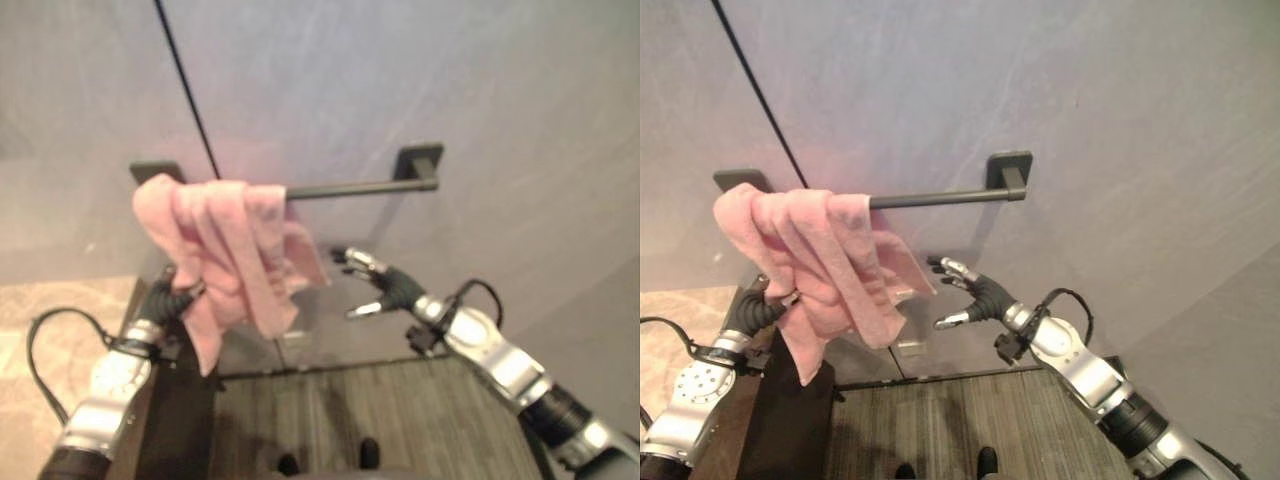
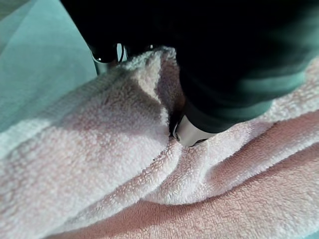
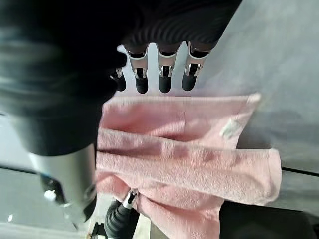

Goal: Put brush and paste in cup on sink, flatten towel.

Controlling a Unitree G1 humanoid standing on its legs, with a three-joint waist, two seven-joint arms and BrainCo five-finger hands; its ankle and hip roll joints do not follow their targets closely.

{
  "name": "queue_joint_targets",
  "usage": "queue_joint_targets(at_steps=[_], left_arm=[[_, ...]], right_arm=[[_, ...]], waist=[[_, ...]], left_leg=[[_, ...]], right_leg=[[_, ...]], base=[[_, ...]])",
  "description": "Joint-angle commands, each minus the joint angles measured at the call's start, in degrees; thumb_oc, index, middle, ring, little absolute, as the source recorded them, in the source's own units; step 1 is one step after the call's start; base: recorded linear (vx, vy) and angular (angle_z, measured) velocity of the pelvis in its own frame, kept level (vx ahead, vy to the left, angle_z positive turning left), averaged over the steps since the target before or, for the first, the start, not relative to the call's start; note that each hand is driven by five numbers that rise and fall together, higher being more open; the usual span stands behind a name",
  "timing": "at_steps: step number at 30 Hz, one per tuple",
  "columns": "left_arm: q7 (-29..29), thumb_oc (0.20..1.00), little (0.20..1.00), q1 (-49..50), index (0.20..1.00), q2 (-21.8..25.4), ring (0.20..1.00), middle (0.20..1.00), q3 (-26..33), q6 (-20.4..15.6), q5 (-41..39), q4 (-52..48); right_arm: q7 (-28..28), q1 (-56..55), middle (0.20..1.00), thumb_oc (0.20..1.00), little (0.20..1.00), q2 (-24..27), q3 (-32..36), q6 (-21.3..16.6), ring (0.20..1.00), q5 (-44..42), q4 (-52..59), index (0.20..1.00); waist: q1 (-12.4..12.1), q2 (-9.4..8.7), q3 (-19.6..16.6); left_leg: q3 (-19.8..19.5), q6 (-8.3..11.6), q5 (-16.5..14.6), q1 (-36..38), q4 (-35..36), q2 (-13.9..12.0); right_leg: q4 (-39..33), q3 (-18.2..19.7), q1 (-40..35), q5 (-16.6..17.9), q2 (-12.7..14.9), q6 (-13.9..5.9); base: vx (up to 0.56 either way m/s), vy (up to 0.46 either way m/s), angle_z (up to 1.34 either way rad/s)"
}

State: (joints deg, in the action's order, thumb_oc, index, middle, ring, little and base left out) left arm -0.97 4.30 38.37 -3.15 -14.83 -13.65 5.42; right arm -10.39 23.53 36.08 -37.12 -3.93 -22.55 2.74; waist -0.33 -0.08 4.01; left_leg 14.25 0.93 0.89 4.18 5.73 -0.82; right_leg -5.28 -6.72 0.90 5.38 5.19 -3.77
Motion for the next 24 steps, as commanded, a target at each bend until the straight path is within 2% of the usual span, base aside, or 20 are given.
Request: queue_joint_targets(at_steps=[1,13,24], left_arm=[[-2.0,0.2,0.2,-4.1,0.2,2.7,0.2,0.2,0.3,-3.6,-2.1,0.7],[-2.6,0.2,0.2,-4.6,0.2,1.7,0.2,0.2,-0.5,-3.3,-2.7,0.8],[-2.7,0.2,0.2,-6.4,0.2,3.4,0.2,0.2,-1.7,-3.4,-3.5,0.5]], right_arm=[[1.6,5.2,1.0,1.0,1.0,-4.8,-1.3,-2.5,1.0,-1.9,-1.6,1.0],[3.5,11.0,1.0,1.0,1.0,-13.3,-6.4,-1.3,1.0,-1.9,-11.4,1.0],[4.1,16.4,1.0,1.0,1.0,-16.7,-9.4,-0.9,1.0,-2.0,-14.5,1.0]], waist=[[-1.4,-3.38,-1.7],[-2.9,-3.39,-1.8],[-4.3,-4.2,-1.3]], left_leg=[[1.3,-1.56,-5.2,0.2,-0.7,-1.0],[0.4,-1.52,-5.1,0.3,-0.7,-1.1],[-0.2,-1.39,-4.6,-0.8,-0.7,-1.2]], right_leg=[[0.3,-2.3,1.7,2.4,8.4,-5.55],[0.3,-3.4,0.7,1.9,8.5,-5.11],[0.3,-3.9,1.3,2.1,8.2,-4.99]], base=[[0.0,0.0,0.0],[0.0,-0.002,0.01],[0.0,0.002,0.01]])
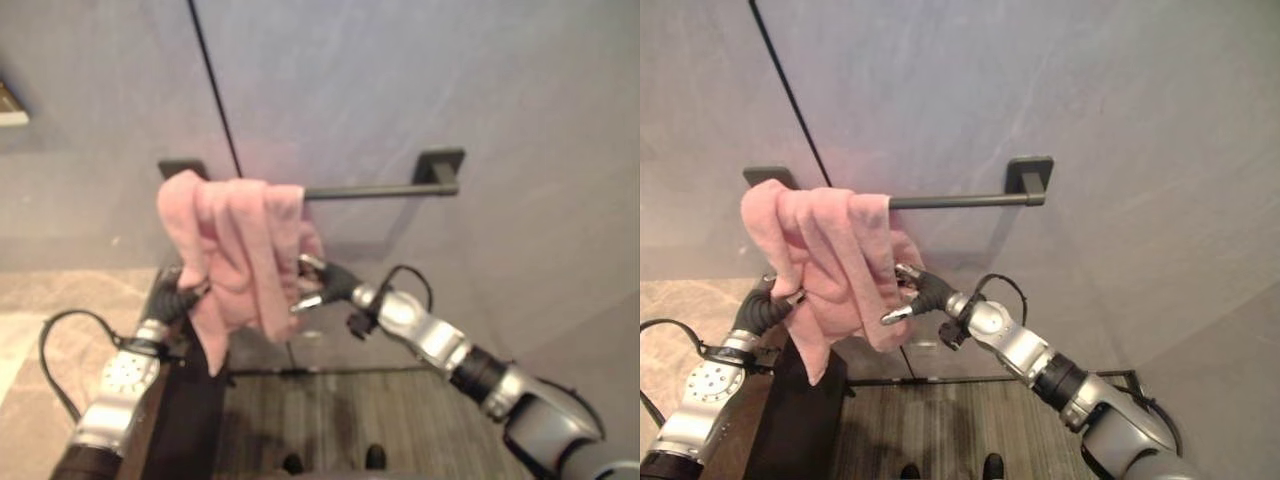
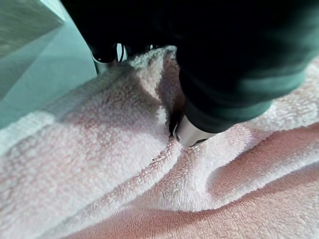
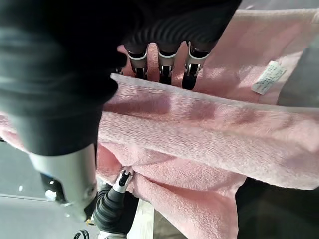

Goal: Put brush and paste in cup on sink, flatten towel.

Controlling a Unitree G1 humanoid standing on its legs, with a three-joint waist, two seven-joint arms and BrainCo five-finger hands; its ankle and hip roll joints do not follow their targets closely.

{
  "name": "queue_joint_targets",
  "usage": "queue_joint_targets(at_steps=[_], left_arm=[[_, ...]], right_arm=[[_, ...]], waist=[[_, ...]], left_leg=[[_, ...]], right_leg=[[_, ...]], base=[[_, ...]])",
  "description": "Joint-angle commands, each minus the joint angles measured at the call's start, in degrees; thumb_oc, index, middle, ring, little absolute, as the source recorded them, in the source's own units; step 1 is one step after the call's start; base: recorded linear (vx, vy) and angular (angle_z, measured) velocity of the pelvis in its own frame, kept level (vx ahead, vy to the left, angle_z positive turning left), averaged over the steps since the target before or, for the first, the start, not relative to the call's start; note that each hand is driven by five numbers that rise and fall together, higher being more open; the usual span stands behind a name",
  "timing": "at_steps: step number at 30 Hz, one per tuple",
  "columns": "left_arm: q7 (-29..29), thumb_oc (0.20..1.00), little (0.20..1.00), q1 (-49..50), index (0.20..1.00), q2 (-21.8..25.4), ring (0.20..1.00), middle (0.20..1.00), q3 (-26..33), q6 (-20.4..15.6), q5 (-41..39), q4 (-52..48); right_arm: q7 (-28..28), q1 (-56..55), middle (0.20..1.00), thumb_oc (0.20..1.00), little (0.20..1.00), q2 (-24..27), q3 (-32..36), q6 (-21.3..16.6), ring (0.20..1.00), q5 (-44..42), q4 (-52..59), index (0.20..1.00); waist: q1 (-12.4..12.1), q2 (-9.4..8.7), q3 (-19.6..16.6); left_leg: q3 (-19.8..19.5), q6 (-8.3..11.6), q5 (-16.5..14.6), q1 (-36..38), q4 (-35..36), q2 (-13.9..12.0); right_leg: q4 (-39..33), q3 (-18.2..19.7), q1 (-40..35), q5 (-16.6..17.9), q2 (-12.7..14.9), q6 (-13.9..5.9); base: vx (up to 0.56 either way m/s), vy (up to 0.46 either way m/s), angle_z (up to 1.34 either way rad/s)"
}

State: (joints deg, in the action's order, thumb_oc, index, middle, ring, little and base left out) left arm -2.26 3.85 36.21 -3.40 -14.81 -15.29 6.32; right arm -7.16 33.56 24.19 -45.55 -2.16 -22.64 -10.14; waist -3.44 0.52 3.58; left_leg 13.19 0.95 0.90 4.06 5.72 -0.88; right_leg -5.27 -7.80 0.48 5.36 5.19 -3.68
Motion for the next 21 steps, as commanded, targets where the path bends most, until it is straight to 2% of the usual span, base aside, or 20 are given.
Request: queue_joint_targets(at_steps=[1,14,15,16,17,18,19,20,21], left_arm=[[-1.4,0.2,0.2,-5.9,0.2,5.5,0.2,0.2,-1.5,-3.4,-1.9,-0.4],[-2.6,0.2,0.2,-8.2,0.2,6.5,0.2,0.2,-2.5,-3.8,-1.9,-2.2],[-2.8,0.2,0.2,-8.3,0.2,6.6,0.2,0.2,-2.4,-3.8,-1.8,-2.6],[-2.8,0.2,0.2,-8.3,0.2,6.6,0.2,0.2,-2.4,-3.8,-1.8,-2.6],[-3.1,0.2,0.2,-8.5,0.2,6.7,0.2,0.2,-2.4,-4.0,-1.7,-3.0],[-3.1,0.2,0.2,-8.5,0.2,6.7,0.2,0.2,-2.4,-4.0,-1.7,-3.0],[-3.1,0.2,0.2,-8.5,0.2,6.7,0.2,0.2,-2.3,-4.2,-1.7,-3.3],[-3.3,0.2,0.2,-8.5,0.2,6.8,0.2,0.2,-2.2,-4.3,-1.7,-3.6],[-3.6,0.2,0.2,-8.5,0.2,6.6,0.2,0.2,-1.9,-4.4,-1.4,-3.8]], right_arm=[[0.9,6.3,1.0,1.0,1.0,-4.9,-1.0,-2.6,1.0,-1.9,-1.7,1.0],[2.5,7.5,1.0,1.0,1.0,-6.0,0.0,-3.7,1.0,-1.9,-1.5,1.0],[2.4,7.5,0.94,0.94,0.94,-6.0,-0.1,-3.7,0.94,-1.8,-1.2,0.94],[2.4,7.5,0.796,0.796,0.796,-6.0,-0.1,-3.7,0.796,-1.8,-1.2,0.796],[2.4,7.5,0.592,0.592,0.592,-5.6,0.2,-4.0,0.592,-1.3,-0.5,0.592],[2.4,7.5,0.504,0.504,0.504,-5.6,0.2,-4.0,0.504,-1.3,-0.5,0.504],[2.4,7.6,0.291,0.291,0.291,-5.3,0.3,-4.2,0.291,-0.9,-0.2,0.291],[2.6,7.6,0.2,0.2,0.2,-5.0,0.6,-4.3,0.2,-0.4,0.1,0.2],[3.1,7.2,0.2,0.2,0.2,-4.5,1.4,-4.7,0.2,0.5,0.5,0.2]], waist=[[-1.2,-4.81,-0.8],[-2.1,-6.54,1.0],[-2.2,-6.59,1.1],[-2.2,-6.6,1.1],[-2.2,-6.68,1.4],[-2.2,-6.69,1.4],[-2.2,-6.74,1.5],[-2.2,-6.8,1.6],[-2.0,-6.86,1.6]], left_leg=[[0.8,-1.41,-4.6,-0.7,-0.7,-1.2],[-0.9,-1.45,-3.6,-3.9,-0.7,-1.2],[-1.0,-1.44,-3.6,-4.1,-0.7,-1.2],[-1.0,-1.44,-3.6,-4.2,-0.7,-1.2],[-1.1,-1.42,-3.4,-4.6,-0.7,-1.2],[-1.1,-1.43,-3.4,-4.6,-0.7,-1.2],[-1.2,-1.44,-3.4,-5.0,-0.7,-1.2],[-1.3,-1.45,-3.3,-5.2,-0.7,-1.2],[-1.3,-1.47,-3.3,-5.5,-0.7,-1.1]], right_leg=[[0.3,-2.9,1.7,2.2,8.2,-5.09],[0.3,-3.6,3.8,2.8,7.8,-5.09],[0.3,-3.6,3.9,2.9,7.8,-5.11],[0.3,-3.7,4.0,2.9,7.9,-5.11],[0.3,-3.7,4.3,3.0,7.8,-5.12],[0.3,-3.7,4.4,3.0,7.8,-5.11],[0.3,-3.6,4.7,3.1,7.8,-5.12],[0.3,-3.6,4.9,3.2,7.8,-5.13],[0.3,-3.5,5.3,3.2,7.8,-5.2]], base=[[-0.01,0.008,0.03],[-0.01,0.007,0.04],[0.0,0.016,0.04],[0.0,0.017,0.04],[0.0,0.0,0.0],[0.0,0.0,0.0],[0.0,0.0,0.0],[0.0,0.0,0.0],[0.0,0.0,0.0]])
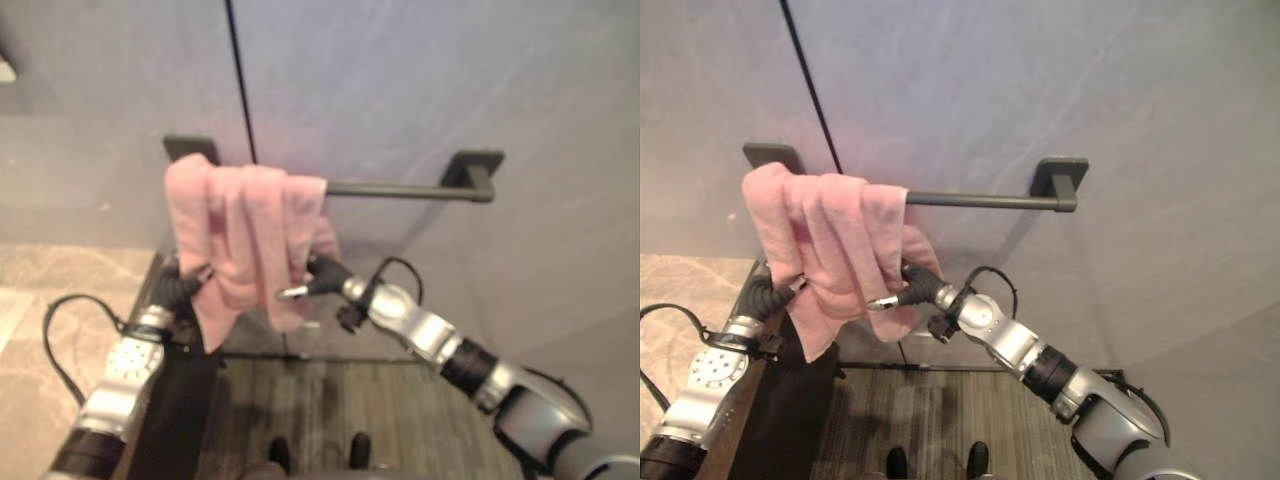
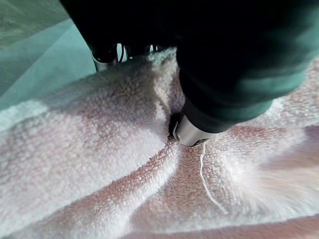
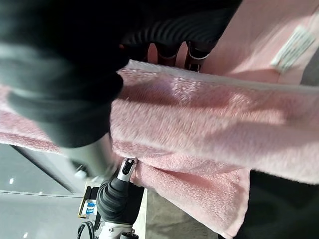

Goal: Put brush and paste in cup on sink, flatten towel.

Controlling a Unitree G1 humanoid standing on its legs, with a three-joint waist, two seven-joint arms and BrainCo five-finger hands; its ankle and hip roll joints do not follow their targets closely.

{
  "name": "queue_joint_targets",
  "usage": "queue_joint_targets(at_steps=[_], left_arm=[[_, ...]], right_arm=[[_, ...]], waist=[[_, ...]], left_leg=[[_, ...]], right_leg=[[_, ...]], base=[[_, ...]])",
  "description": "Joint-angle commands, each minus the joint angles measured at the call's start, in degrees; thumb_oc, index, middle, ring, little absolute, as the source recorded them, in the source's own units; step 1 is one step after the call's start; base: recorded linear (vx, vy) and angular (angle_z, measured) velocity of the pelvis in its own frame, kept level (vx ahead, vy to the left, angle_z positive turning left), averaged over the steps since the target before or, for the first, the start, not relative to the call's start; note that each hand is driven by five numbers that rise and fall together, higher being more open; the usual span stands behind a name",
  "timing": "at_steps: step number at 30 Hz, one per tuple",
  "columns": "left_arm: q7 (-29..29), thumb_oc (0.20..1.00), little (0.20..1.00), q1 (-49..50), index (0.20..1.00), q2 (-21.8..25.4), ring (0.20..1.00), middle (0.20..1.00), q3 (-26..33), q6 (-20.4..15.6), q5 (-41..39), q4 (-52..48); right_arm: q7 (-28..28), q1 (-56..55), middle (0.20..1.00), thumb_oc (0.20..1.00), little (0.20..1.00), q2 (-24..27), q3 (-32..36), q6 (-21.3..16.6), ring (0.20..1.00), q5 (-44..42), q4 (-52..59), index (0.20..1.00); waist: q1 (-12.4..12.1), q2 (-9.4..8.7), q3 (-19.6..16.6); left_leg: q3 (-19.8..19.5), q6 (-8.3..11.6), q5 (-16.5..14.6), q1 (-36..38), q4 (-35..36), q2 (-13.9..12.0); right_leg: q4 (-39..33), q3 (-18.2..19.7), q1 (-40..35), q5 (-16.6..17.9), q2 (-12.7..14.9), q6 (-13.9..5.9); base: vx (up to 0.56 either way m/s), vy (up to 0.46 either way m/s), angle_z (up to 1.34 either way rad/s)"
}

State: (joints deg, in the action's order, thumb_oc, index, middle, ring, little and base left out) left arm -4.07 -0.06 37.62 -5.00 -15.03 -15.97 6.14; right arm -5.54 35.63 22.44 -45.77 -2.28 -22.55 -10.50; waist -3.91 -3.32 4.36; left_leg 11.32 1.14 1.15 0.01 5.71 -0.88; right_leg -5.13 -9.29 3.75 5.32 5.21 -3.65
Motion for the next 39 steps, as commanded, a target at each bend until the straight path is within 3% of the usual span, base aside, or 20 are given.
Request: queue_joint_targets(at_steps=[1,15,22,26,27,28,29,33,35,36,37,39], left_arm=[[-1.9,0.2,0.2,-4.5,0.2,5.1,0.2,0.2,-0.1,-4.2,-0.7,-3.7],[-2.4,0.2,0.2,-0.3,0.2,3.7,0.2,0.2,3.2,-4.7,1.3,-7.9],[1.2,0.2,0.2,4.0,0.2,-1.2,0.2,0.2,3.5,-4.8,-6.2,-9.7],[1.4,0.2,0.2,3.5,0.2,-0.7,0.2,0.2,2.4,-4.4,-2.6,-9.3],[1.6,0.2,0.2,3.7,0.2,-3.2,0.2,0.2,1.1,-4.4,-8.0,-7.2],[1.6,0.2,0.2,3.6,0.2,-3.3,0.2,0.2,1.0,-4.4,-8.1,-7.0],[2.5,0.2,0.2,3.1,0.2,-1.4,0.2,0.2,-0.8,-3.5,-2.3,-7.6],[2.0,0.2,0.2,4.7,0.2,-3.0,0.2,0.2,0.2,-3.9,-5.2,-7.8],[2.7,0.2,0.2,5.0,0.2,-0.9,0.2,0.2,0.4,-4.0,-1.3,-10.2],[3.0,0.2,0.2,5.6,0.2,-1.1,0.2,0.2,0.6,-4.5,-2.6,-10.8],[0.9,0.2,0.2,5.7,0.2,-3.7,0.2,0.2,-0.1,-4.5,-6.1,-7.9],[1.5,0.2,0.2,5.3,0.2,-3.0,0.2,0.2,-0.5,-4.4,-3.5,-8.2]], right_arm=[[1.5,5.0,0.2,0.2,0.2,-2.5,2.0,-4.8,0.2,0.7,1.4,0.2],[2.5,-4.7,0.2,0.2,0.2,3.9,10.7,-7.3,0.2,3.5,12.4,0.2],[3.3,-12.4,0.2,0.2,0.2,7.3,16.8,-8.2,0.2,8.3,16.5,0.2],[3.2,-13.7,0.2,0.2,0.2,7.1,17.2,-8.4,0.2,8.2,16.6,0.2],[4.5,-15.2,0.2,0.2,0.2,6.9,18.1,-8.8,0.2,9.2,15.1,0.2],[4.5,-15.2,0.2,0.2,0.2,7.0,18.1,-8.9,0.2,9.2,15.1,0.2],[2.8,-14.8,0.2,0.2,0.2,7.2,16.7,-8.6,0.2,10.4,15.6,0.2],[4.6,-18.0,0.2,0.2,0.2,7.5,18.9,-9.7,0.2,11.5,14.6,0.2],[3.9,-18.1,0.2,0.2,0.2,7.6,18.5,-10.0,0.2,10.3,15.1,0.2],[3.4,-19.4,0.2,0.2,0.2,7.0,19.4,-10.5,0.2,5.9,14.6,0.2],[6.8,-22.4,0.2,0.2,0.2,4.4,21.9,-10.6,0.2,3.4,8.2,0.2],[5.6,-21.9,0.2,0.2,0.2,5.5,19.1,-10.8,0.2,9.8,9.7,0.2]], waist=[[-1.6,-3.01,0.9],[0.3,-1.48,-0.4],[1.6,-0.24,-1.3],[1.7,0.26,-1.4],[2.1,0.52,-1.4],[2.0,0.56,-1.4],[2.2,0.71,-1.3],[2.4,0.96,-1.2],[2.3,1.01,-1.2],[2.4,0.98,-1.2],[2.6,1.04,-1.0],[2.5,1.21,-1.0]], left_leg=[[0.5,-1.65,-3.5,-1.6,-0.7,-1.1],[2.0,-1.5,-4.4,0.6,-0.7,-1.7],[3.5,-1.49,-4.9,2.5,-0.7,-2.0],[3.5,-1.43,-5.0,3.0,-0.7,-2.1],[3.7,-1.42,-4.9,3.1,-0.7,-2.1],[3.7,-1.42,-4.9,3.1,-0.7,-2.1],[3.7,-1.36,-4.9,3.1,-0.7,-2.1],[3.5,-1.43,-5.0,3.2,-0.7,-2.0],[3.5,-1.38,-5.0,3.2,-0.7,-2.1],[3.5,-1.41,-5.0,3.2,-0.7,-2.0],[3.2,-1.53,-5.1,3.4,-0.7,-1.9],[3.2,-1.41,-4.9,3.0,-0.7,-1.9]], right_leg=[[0.1,-1.9,2.2,3.3,7.8,-5.23],[0.1,-0.9,1.1,2.3,7.6,-5.21],[0.1,0.3,0.3,1.7,7.2,-5.07],[0.1,0.2,-0.3,1.4,7.1,-4.94],[0.1,0.2,-0.2,1.6,7.1,-4.95],[0.1,0.2,-0.2,1.6,7.1,-4.95],[0.1,0.3,-0.2,1.3,7.0,-4.8],[0.1,0.2,-0.4,1.4,7.1,-4.78],[0.1,0.1,-0.5,1.3,7.1,-4.81],[0.1,0.0,-0.5,1.3,7.1,-4.88],[0.1,-0.3,-0.9,1.4,7.2,-4.9],[0.1,-0.2,-0.5,1.4,7.2,-4.84]], base=[[0.0,0.0,0.0],[0.02,-0.007,-0.02],[0.02,-0.023,-0.1],[0.0,-0.009,-0.04],[-0.01,-0.006,-0.03],[0.0,0.0,0.0],[0.0,0.0,0.0],[0.0,0.001,-0.01],[0.0,0.0,0.0],[0.0,0.0,0.0],[0.0,0.0,0.0],[-0.02,0.004,0.07]])
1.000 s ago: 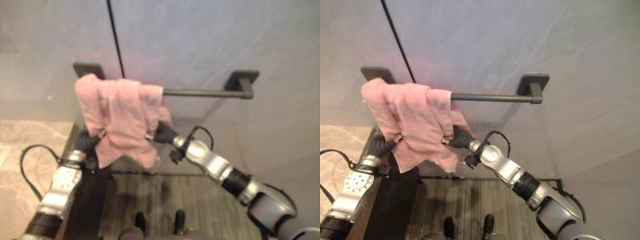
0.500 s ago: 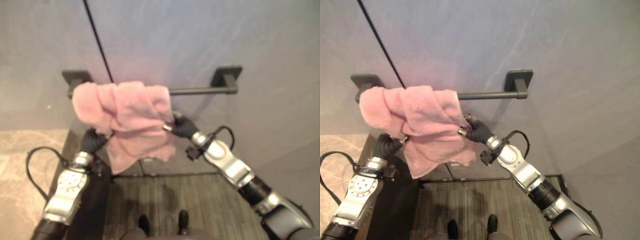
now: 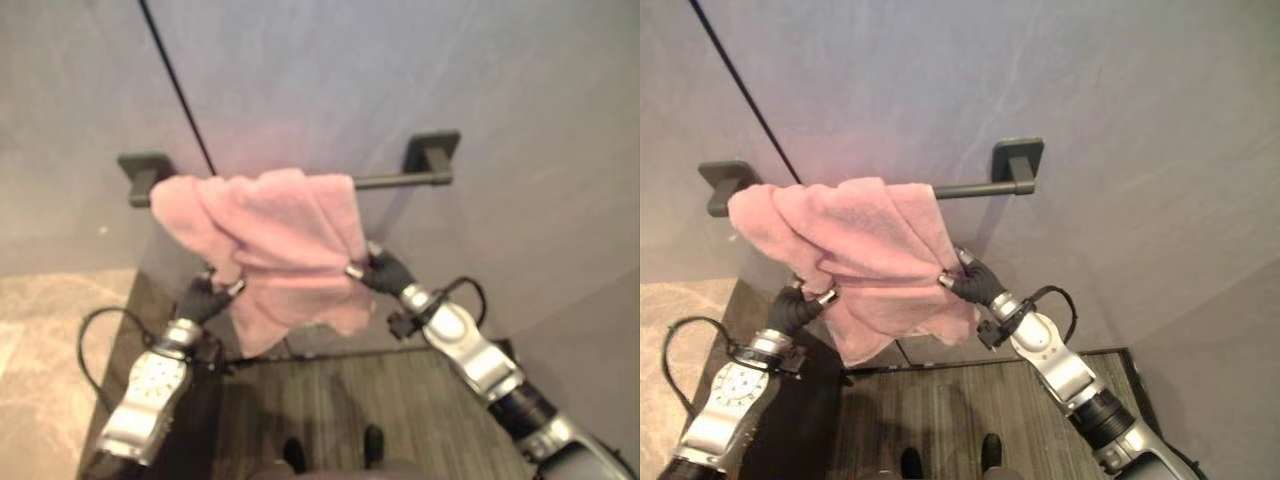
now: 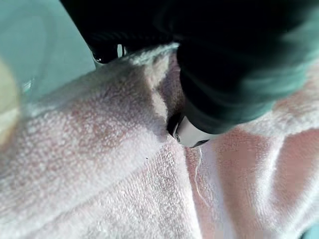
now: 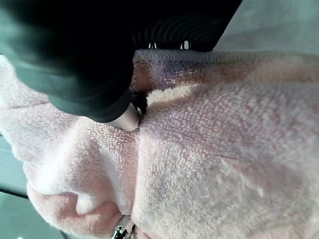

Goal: Put brush and paste in cup on sink, flatten towel.

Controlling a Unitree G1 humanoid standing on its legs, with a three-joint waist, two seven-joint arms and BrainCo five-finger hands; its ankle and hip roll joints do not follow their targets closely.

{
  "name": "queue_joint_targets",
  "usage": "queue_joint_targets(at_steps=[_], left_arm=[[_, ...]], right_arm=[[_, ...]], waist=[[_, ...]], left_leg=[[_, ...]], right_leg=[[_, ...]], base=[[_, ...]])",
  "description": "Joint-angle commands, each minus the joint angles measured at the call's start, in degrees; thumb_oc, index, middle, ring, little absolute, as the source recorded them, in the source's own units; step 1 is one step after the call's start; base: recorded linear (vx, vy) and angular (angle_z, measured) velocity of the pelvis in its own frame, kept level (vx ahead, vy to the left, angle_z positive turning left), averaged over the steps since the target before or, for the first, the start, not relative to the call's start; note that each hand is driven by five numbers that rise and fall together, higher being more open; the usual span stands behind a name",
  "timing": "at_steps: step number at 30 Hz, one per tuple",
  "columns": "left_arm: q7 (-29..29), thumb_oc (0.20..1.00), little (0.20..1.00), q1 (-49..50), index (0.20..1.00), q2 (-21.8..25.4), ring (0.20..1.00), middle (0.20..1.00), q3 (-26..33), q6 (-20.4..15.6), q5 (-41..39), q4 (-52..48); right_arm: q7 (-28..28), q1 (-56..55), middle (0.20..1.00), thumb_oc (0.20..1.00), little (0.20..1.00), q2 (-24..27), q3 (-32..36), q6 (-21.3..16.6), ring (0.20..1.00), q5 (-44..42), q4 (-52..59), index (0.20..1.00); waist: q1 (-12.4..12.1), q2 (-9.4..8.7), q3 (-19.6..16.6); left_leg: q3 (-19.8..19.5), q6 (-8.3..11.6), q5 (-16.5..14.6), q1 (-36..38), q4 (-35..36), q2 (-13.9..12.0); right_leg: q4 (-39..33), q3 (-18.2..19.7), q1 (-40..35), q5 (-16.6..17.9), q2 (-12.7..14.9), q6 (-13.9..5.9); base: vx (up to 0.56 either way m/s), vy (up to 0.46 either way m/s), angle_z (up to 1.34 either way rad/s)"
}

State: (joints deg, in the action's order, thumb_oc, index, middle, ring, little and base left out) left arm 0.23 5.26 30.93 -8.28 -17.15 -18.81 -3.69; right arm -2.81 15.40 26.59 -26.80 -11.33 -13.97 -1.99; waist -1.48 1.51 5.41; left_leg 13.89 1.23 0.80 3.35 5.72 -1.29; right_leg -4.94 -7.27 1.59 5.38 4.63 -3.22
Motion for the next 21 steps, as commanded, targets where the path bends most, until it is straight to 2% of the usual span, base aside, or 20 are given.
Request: queue_joint_targets(at_steps=[1,3,6,7,8,9,13,15,16,18,19,21], left_arm=[[-2.0,0.2,0.2,0.1,0.2,4.8,0.2,0.2,3.1,-2.7,1.0,0.0],[-2.1,0.2,0.2,0.9,0.2,3.8,0.2,0.2,3.7,-3.0,-2.8,-0.4],[-3.5,0.2,0.2,0.3,0.2,5.7,0.2,0.2,4.6,-3.2,0.5,-5.1],[-4.3,0.2,0.2,0.9,0.2,4.4,0.2,0.2,5.6,-3.6,-1.9,-5.8],[-4.4,0.2,0.2,0.9,0.2,4.4,0.2,0.2,5.5,-3.6,-1.9,-5.8],[-5.9,0.2,0.2,0.0,0.2,4.3,0.2,0.2,5.9,-3.5,0.4,-6.6],[-6.9,0.2,0.2,1.0,0.2,3.6,0.2,0.2,8.3,-4.0,-1.2,-8.9],[-6.8,0.2,0.2,1.2,0.2,6.5,0.2,0.2,9.6,-4.0,3.6,-12.2],[-6.9,0.2,0.2,1.5,0.2,5.1,0.2,0.2,9.8,-4.3,-0.5,-11.7],[-6.9,0.2,0.2,0.7,0.2,4.8,0.2,0.2,8.4,-3.5,0.4,-10.2],[-6.8,0.2,0.2,0.0,0.2,6.5,0.2,0.2,8.4,-3.4,3.5,-11.2],[-6.4,0.2,0.2,0.3,0.2,6.3,0.2,0.2,8.6,-4.2,1.1,-12.1]], right_arm=[[0.9,-1.6,0.2,0.2,0.2,2.1,-1.2,-2.0,0.2,-0.3,2.5,0.2],[1.4,-4.6,0.2,0.2,0.2,1.4,1.6,-2.2,0.2,-5.1,3.5,0.2],[3.2,-2.0,0.2,0.2,0.2,2.3,2.1,-3.1,0.2,-1.4,7.1,0.2],[3.0,-2.2,0.2,0.2,0.2,2.3,2.7,-3.3,0.2,-2.9,8.8,0.2],[3.0,-2.2,0.2,0.2,0.2,2.3,2.7,-3.3,0.2,-2.8,8.8,0.2],[5.4,-1.5,0.2,0.2,0.2,2.5,3.2,-3.0,0.2,-1.0,8.8,0.2],[5.2,-2.1,0.2,0.2,0.2,2.6,4.6,-3.9,0.2,-1.8,11.7,0.2],[5.3,-2.1,0.2,0.2,0.2,2.5,5.9,-4.4,0.2,-4.1,14.2,0.2],[5.4,-2.4,0.2,0.2,0.2,2.2,6.1,-4.4,0.2,-4.5,13.7,0.2],[6.1,-1.9,0.2,0.2,0.2,2.2,5.2,-3.8,0.2,-2.8,12.2,0.2],[5.8,-1.6,0.2,0.2,0.2,2.3,4.9,-3.9,0.2,-3.2,12.8,0.2],[5.3,-1.8,0.2,0.2,0.2,2.0,5.2,-4.4,0.2,-4.8,13.3,0.2]], waist=[[0.0,-3.55,-1.9],[0.2,-3.65,-1.9],[0.0,-3.42,-1.8],[0.0,-3.54,-1.8],[0.0,-3.53,-1.8],[0.0,-3.43,-1.8],[-0.2,-3.36,-1.6],[-0.2,-3.1,-1.6],[-0.2,-3.06,-1.6],[-0.2,-2.88,-1.5],[-0.2,-2.78,-1.6],[-0.2,-2.73,-1.5]], left_leg=[[0.5,-1.42,-4.5,-0.6,-0.7,-1.5],[0.3,-1.53,-4.5,-0.6,-0.7,-1.4],[0.0,-1.52,-4.5,-0.6,-0.7,-1.3],[0.0,-1.63,-4.7,-0.5,-0.7,-1.2],[0.0,-1.63,-4.7,-0.5,-0.7,-1.2],[0.1,-1.67,-4.7,-0.4,-0.7,-1.2],[-0.1,-1.7,-4.6,-0.5,-0.7,-1.1],[-0.1,-1.73,-4.8,-0.4,-0.7,-1.1],[-0.1,-1.75,-4.7,-0.4,-0.7,-1.1],[0.1,-1.71,-4.7,-0.3,-0.7,-1.1],[0.1,-1.66,-4.7,-0.2,-0.7,-1.1],[0.1,-1.63,-4.8,-0.1,-0.7,-1.1]], right_leg=[[-0.1,-2.3,1.8,1.3,7.8,-5.24],[-0.1,-2.3,1.8,1.3,7.9,-5.32],[-0.1,-2.7,1.5,1.3,8.1,-5.31],[-0.1,-2.7,1.4,1.2,8.1,-5.31],[-0.1,-2.7,1.4,1.2,8.1,-5.31],[-0.1,-2.7,1.3,1.2,8.1,-5.29],[-0.1,-3.0,1.3,1.2,8.2,-5.32],[-0.1,-3.1,1.1,1.0,8.2,-5.33],[-0.1,-3.1,1.0,1.0,8.3,-5.33],[-0.1,-3.1,1.0,1.0,8.3,-5.28],[-0.1,-3.0,0.9,0.9,8.2,-5.24],[-0.1,-3.1,0.9,0.8,8.2,-5.35]], base=[[-0.01,0.002,0.04],[0.0,0.0,0.0],[0.0,0.0,0.0],[0.0,0.0,0.0],[0.0,0.0,0.0],[0.0,0.0,0.0],[0.0,0.0,0.0],[0.02,-0.002,0.02],[0.03,-0.002,0.05],[0.0,0.0,0.0],[0.0,0.0,0.0],[0.01,-0.001,0.02]])
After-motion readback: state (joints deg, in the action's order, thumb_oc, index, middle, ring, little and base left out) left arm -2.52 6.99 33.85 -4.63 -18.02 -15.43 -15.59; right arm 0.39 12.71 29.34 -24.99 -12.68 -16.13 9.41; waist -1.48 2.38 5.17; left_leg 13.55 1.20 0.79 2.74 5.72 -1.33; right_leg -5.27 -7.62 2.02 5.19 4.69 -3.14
